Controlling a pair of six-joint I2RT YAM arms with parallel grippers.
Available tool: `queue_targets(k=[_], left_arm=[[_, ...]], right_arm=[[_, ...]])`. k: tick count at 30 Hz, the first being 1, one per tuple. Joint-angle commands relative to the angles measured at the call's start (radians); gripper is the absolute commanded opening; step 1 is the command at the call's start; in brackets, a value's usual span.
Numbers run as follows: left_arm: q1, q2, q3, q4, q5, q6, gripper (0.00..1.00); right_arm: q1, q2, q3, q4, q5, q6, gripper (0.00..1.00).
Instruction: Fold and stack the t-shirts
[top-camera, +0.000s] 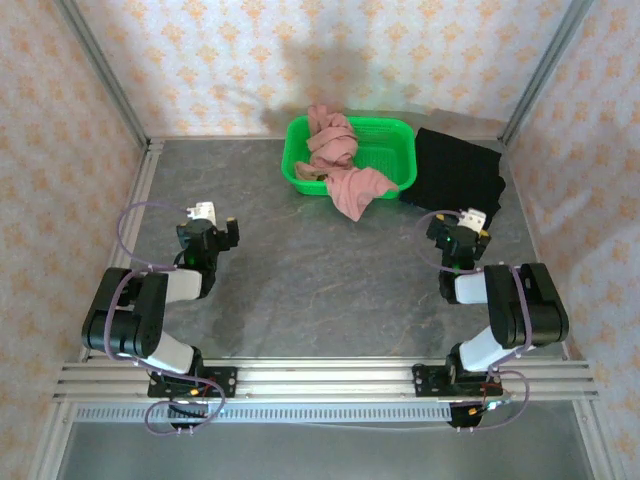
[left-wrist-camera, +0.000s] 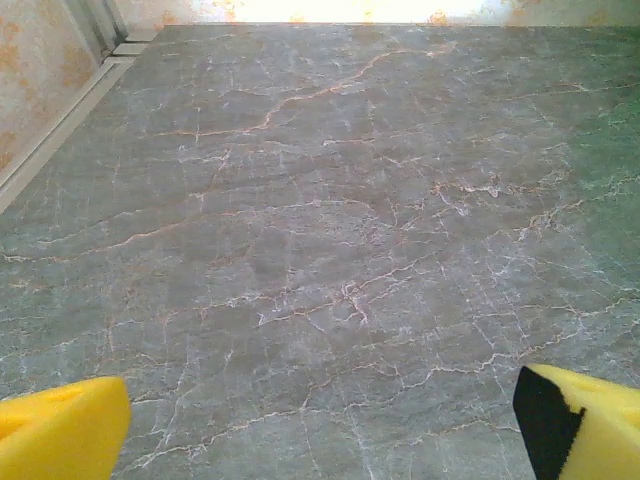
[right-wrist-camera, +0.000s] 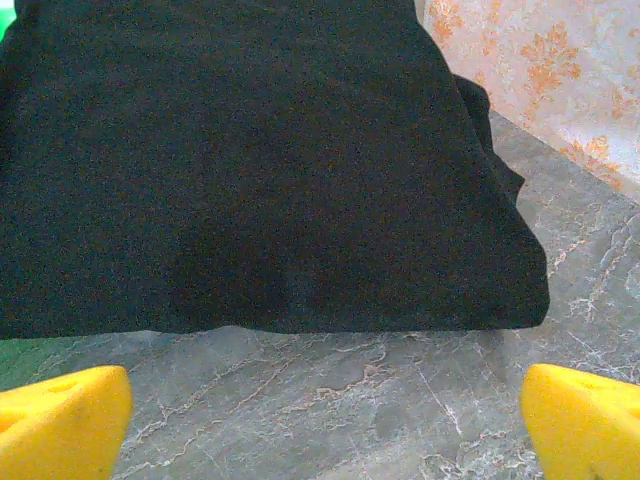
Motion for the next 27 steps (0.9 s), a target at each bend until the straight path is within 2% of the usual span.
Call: queue_targets(k=[1, 21, 22, 24, 27], left_arm=[[0.002, -0.013, 0.01, -0.002, -0.031, -0.005, 1.0], [0.001, -0.016, 0.009, 0.003, -0.029, 0.0, 1.0], [-0.003, -0.036, 0.029, -0.043, -0.026, 0.003, 1.0], [-0.024, -0.102, 0.166, -0.333, -0.044, 0.015, 1.0], [-0.053, -0.14, 0.404, -0.705, -0.025, -0.112, 1.0]], right_arm=[[0.003, 0.005, 0.019, -0.004, 0.015, 0.011, 0.99], [0.003, -0.03, 0.028, -0.035, 0.016, 0.007, 0.99], [0.006, -0.08, 0.048, -0.112, 0.018, 0.002, 0.99], [0.021, -0.2, 0.125, -0.367, 0.047, 0.036, 0.99], [0.025, -0.342, 0.288, -0.829, -0.046, 0.181, 0.99]])
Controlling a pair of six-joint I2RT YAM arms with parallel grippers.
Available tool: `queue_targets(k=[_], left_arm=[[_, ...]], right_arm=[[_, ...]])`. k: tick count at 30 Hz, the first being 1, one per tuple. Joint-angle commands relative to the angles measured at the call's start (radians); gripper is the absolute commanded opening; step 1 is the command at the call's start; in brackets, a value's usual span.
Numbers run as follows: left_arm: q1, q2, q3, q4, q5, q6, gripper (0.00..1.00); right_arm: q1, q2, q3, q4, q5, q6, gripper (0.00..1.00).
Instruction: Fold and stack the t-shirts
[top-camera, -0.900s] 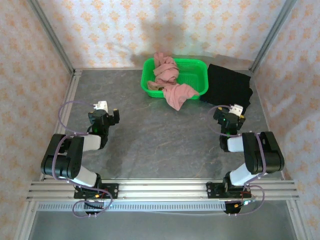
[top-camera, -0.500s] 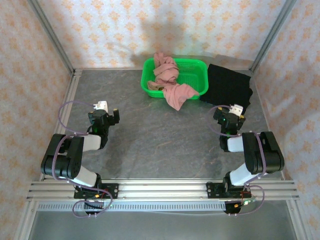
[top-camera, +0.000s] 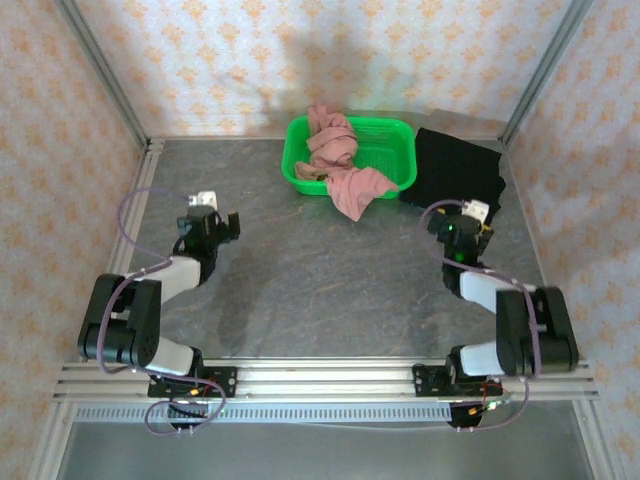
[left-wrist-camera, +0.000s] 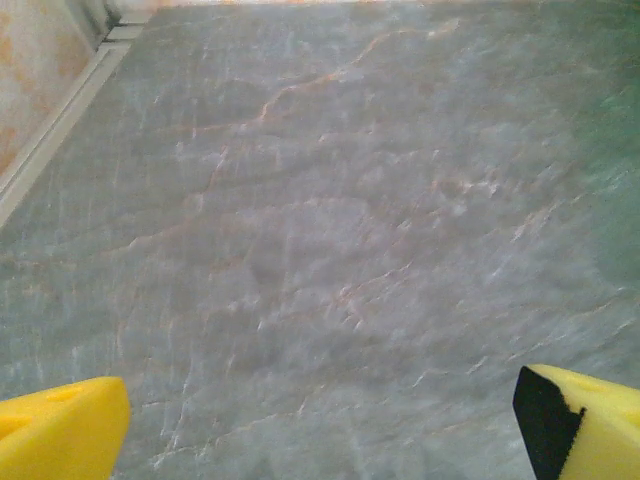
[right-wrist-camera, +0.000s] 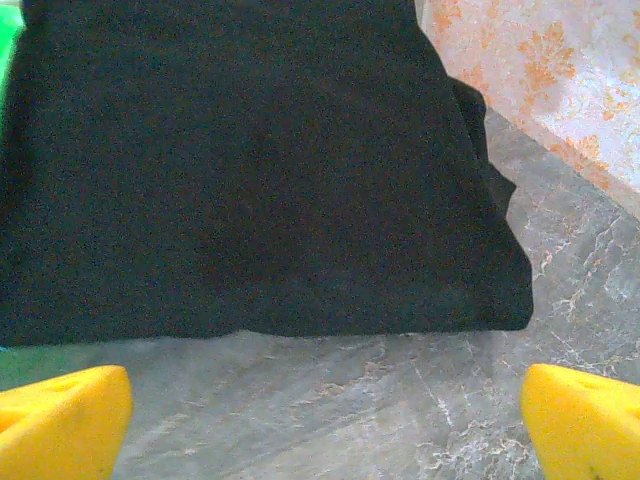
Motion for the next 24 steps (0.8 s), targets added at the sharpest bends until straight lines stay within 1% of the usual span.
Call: queue_targets(k=[1, 2, 3, 6, 8, 10, 14, 16, 18, 21, 24], left_arm=[[-0.036, -0.051, 0.29, -0.45, 0.035, -0.145, 1.0], [-0.054, -0.018, 0.41, -0.565, 0.077, -0.195, 1.0], [-0.077, 0.023, 0.511, -0.65, 0.106, -0.226, 1.0], [-0.161, 0.216, 0.846, -0.87, 0.145, -0.285, 1.0], [-0.179, 0.386, 1.081, -1.002, 0.177, -0.344, 1.0], [-0.178, 0.56, 1.263, -1.092, 0.208, -0.389, 1.0], [-0.178, 0.817, 1.575, -1.258, 0.197, -0.446, 0.99], [-0.175, 0.9, 1.676, -1.306, 0.183, -0.458, 0.96], [-0.17, 0.962, 1.744, -1.356, 0.144, -0.474, 0.93], [-0.158, 0.995, 1.725, -1.329, 0.137, -0.502, 0.92], [-0.155, 1.03, 1.72, -1.315, 0.151, -0.533, 0.89]], right_arm=[[0.01, -0.142, 0.194, -0.505, -0.094, 0.178, 0.99], [0.011, -0.169, 0.245, -0.602, -0.169, 0.213, 0.99], [0.016, -0.174, 0.286, -0.674, -0.217, 0.24, 0.99], [0.026, -0.141, 0.43, -0.841, -0.336, 0.308, 0.99], [0.035, -0.059, 0.544, -0.923, -0.41, 0.341, 1.0], [0.058, 0.03, 0.669, -0.972, -0.487, 0.347, 0.98], [0.147, 0.236, 0.942, -1.079, -0.508, 0.308, 0.98], [0.178, 0.343, 1.083, -1.144, -0.502, 0.296, 0.98], [0.205, 0.446, 1.214, -1.2, -0.482, 0.273, 0.98], [0.231, 0.615, 1.409, -1.301, -0.459, 0.261, 0.98], [0.25, 0.778, 1.601, -1.412, -0.424, 0.246, 0.98]])
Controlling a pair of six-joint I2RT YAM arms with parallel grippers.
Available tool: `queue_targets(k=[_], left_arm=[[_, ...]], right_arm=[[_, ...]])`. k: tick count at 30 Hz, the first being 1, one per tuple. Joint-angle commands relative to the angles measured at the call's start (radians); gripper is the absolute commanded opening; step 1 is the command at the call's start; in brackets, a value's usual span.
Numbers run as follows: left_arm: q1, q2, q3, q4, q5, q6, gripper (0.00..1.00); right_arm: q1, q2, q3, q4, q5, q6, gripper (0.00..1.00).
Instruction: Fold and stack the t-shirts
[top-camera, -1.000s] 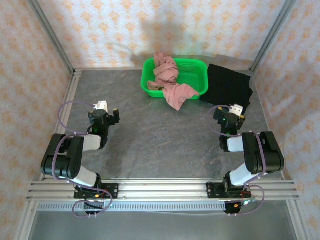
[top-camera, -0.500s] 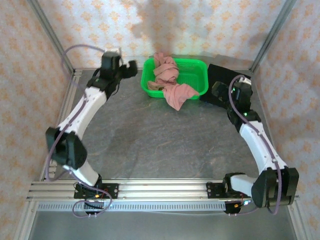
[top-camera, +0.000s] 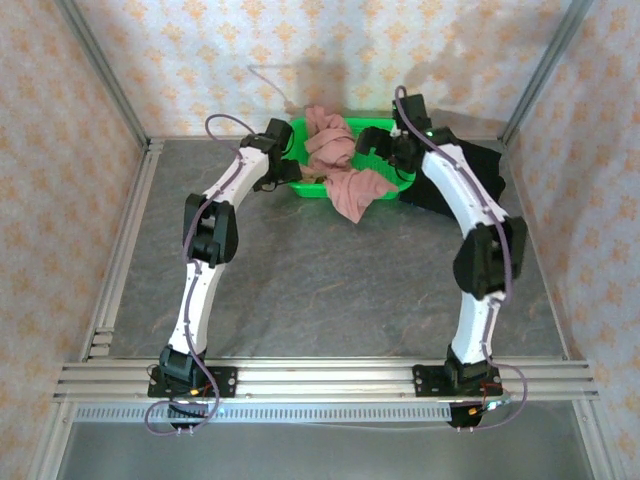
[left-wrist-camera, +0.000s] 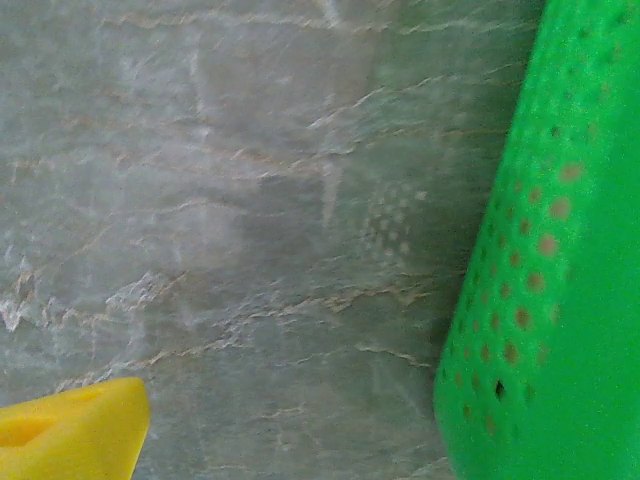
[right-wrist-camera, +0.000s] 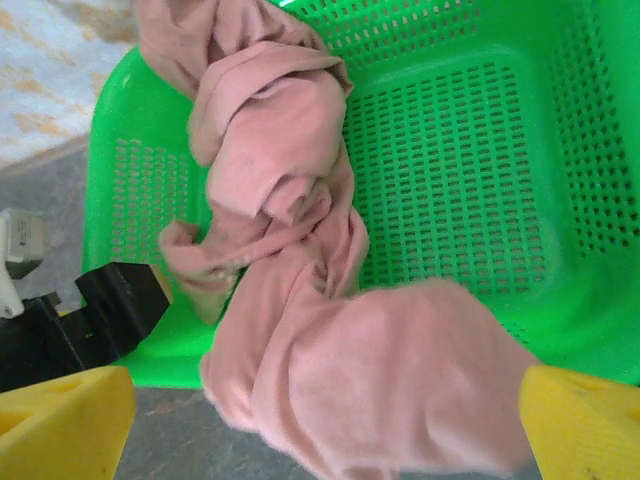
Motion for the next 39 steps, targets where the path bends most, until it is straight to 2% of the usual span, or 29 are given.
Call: queue_targets(k=[1, 3, 6, 12, 13, 14, 20, 22, 25, 29, 36, 39], left_arm=[[0.013, -0.021, 0.043, -0.06, -0.026, -0.053, 0.88], [0.013, -0.012, 0.022, -0.048, -0.018, -0.063, 0.87], [0.012, -0.026, -0.029, -0.016, 0.0, -0.078, 0.78], [0.014, -0.101, -0.191, 0.025, 0.019, -0.094, 0.51], [0.014, -0.111, -0.213, 0.025, 0.028, -0.097, 0.46], [0.014, -0.128, -0.243, 0.03, 0.031, -0.103, 0.43], [0.019, -0.266, -0.441, 0.096, 0.034, -0.166, 0.29], [0.035, -0.319, -0.511, 0.104, 0.035, -0.198, 0.23], [0.083, -0.415, -0.638, 0.13, 0.052, -0.25, 0.16], [0.155, -0.549, -0.792, 0.17, 0.068, -0.301, 0.15], [0.296, -0.728, -0.965, 0.195, 0.082, -0.346, 0.15], [0.384, -0.768, -1.025, 0.21, 0.111, -0.384, 0.09]], right_arm=[[0.016, 0.157, 0.195, -0.228, 0.058, -0.037, 0.97], [0.025, 0.247, 0.314, -0.305, 0.095, -0.047, 0.97], [0.035, 0.346, 0.419, -0.36, 0.106, -0.05, 0.97], [0.053, 0.435, 0.438, -0.364, 0.113, -0.073, 0.9], [0.059, 0.445, 0.439, -0.357, 0.099, -0.077, 0.85], [0.061, 0.452, 0.445, -0.351, 0.086, -0.076, 0.74], [0.072, 0.464, 0.53, -0.302, -0.021, -0.022, 0.0], [0.072, 0.434, 0.611, -0.293, -0.039, 0.019, 0.0], [0.07, 0.293, 0.637, -0.153, -0.038, 0.081, 0.0], [0.062, 0.105, 0.634, 0.102, -0.047, 0.165, 0.0], [0.017, -0.097, 0.651, 0.311, -0.055, 0.318, 0.0], [0.017, -0.183, 0.652, 0.397, -0.068, 0.349, 0.0]])
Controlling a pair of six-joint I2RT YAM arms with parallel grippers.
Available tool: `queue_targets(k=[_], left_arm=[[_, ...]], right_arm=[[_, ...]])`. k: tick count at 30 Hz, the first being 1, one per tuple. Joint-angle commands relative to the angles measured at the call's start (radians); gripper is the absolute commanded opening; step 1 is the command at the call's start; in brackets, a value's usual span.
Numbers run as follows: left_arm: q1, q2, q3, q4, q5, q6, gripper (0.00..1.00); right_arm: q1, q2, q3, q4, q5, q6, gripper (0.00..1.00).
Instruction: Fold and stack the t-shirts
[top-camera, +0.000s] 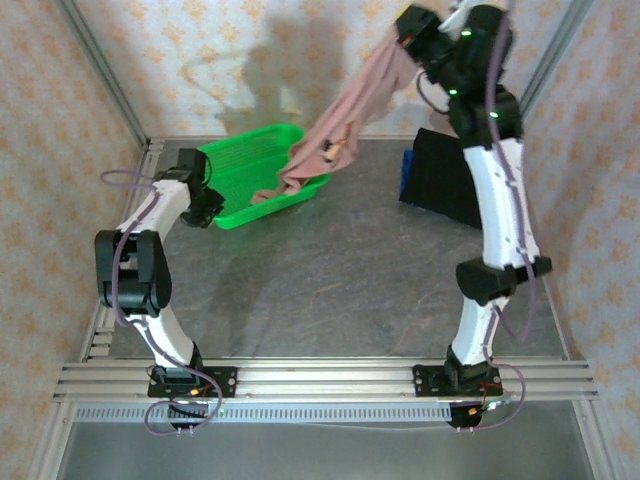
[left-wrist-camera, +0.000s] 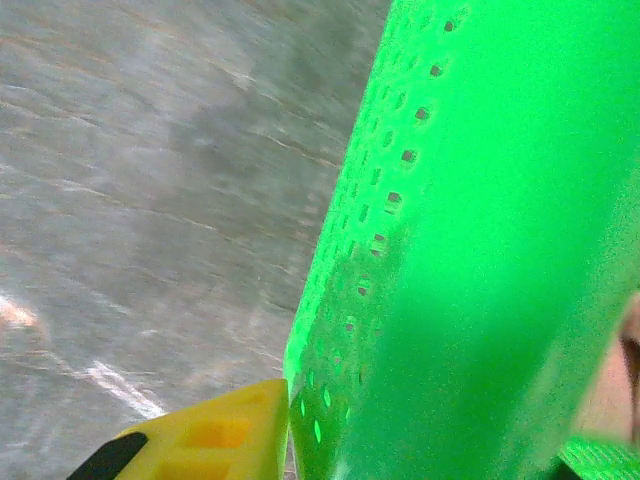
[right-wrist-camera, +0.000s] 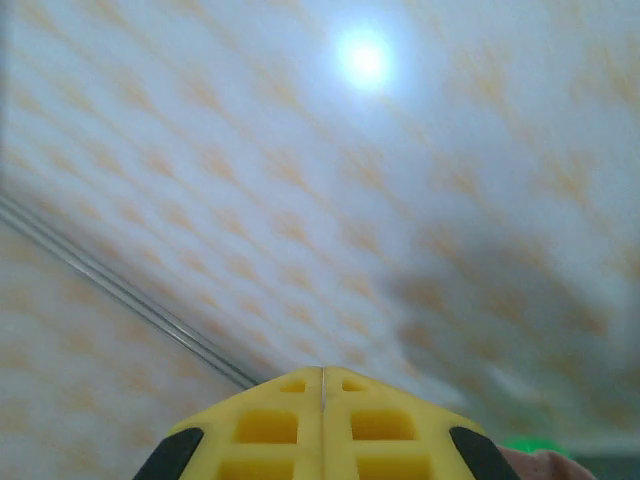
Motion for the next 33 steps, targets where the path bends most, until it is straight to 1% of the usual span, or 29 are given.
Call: queue_targets(k=[1, 4, 8, 11, 13, 16, 20, 22, 24, 25, 26, 27, 28, 29, 30, 31, 32, 33], left_arm=[[0.087, -0.043, -0.064, 0.008, -0.004, -0.077, 0.07], [0.153, -0.07, -0.1, 0.022, 0.001, -0.136, 0.04], [0.18, -0.086, -0.124, 0.034, -0.026, -0.253, 0.0], [0.186, -0.112, -0.19, 0.084, -0.045, -0.385, 0.0], [0.176, -0.12, -0.21, 0.115, -0.046, -0.457, 0.0], [0.156, -0.101, -0.178, 0.071, -0.094, -0.499, 0.0], [0.161, -0.086, -0.185, 0.082, -0.111, -0.571, 0.0], [0.162, -0.057, -0.164, 0.099, -0.094, -0.567, 0.0], [0.154, -0.027, -0.125, 0.111, -0.077, -0.526, 0.02], [0.146, -0.021, -0.104, 0.105, -0.079, -0.499, 0.11], [0.138, -0.021, -0.094, 0.11, -0.079, -0.483, 0.24], [0.129, -0.023, -0.092, 0.128, -0.07, -0.468, 0.45], [0.125, -0.029, -0.094, 0.146, -0.05, -0.46, 0.63], [0.12, -0.035, -0.096, 0.157, -0.036, -0.451, 0.72], [0.112, -0.045, -0.094, 0.159, -0.026, -0.438, 0.8], [0.105, -0.056, -0.087, 0.154, -0.017, -0.422, 0.85], [0.096, -0.069, -0.082, 0.149, -0.01, -0.407, 0.92], [0.085, -0.083, -0.076, 0.144, 0.0, -0.385, 0.95]], right_arm=[[0.003, -0.086, 0.022, 0.174, -0.026, 0.086, 0.0], [-0.001, -0.151, 0.027, 0.204, -0.048, 0.092, 0.0], [-0.005, -0.198, -0.001, 0.115, -0.107, 0.103, 0.0], [-0.004, -0.228, -0.108, 0.086, -0.176, 0.139, 0.0], [0.0, -0.236, -0.206, 0.094, -0.252, 0.187, 0.0], [0.042, -0.221, -0.321, 0.068, -0.34, 0.217, 0.0], [0.134, -0.167, -0.373, -0.006, -0.394, 0.197, 0.0], [0.181, -0.122, -0.352, -0.124, -0.355, 0.134, 0.0], [0.199, -0.077, -0.359, -0.226, -0.322, 0.082, 0.0], [0.201, -0.051, -0.37, -0.271, -0.31, 0.065, 0.0], [0.204, -0.028, -0.381, -0.299, -0.309, 0.044, 0.02], [0.204, -0.005, -0.394, -0.33, -0.3, 0.019, 0.14], [0.204, 0.01, -0.404, -0.363, -0.269, -0.007, 0.33], [0.203, 0.018, -0.414, -0.381, -0.246, -0.037, 0.48], [0.2, 0.02, -0.421, -0.402, -0.21, -0.073, 0.59], [0.196, 0.013, -0.428, -0.424, -0.17, -0.107, 0.66], [0.19, 0.002, -0.435, -0.439, -0.144, -0.13, 0.73], [0.178, -0.018, -0.452, -0.446, -0.124, -0.153, 0.78]])
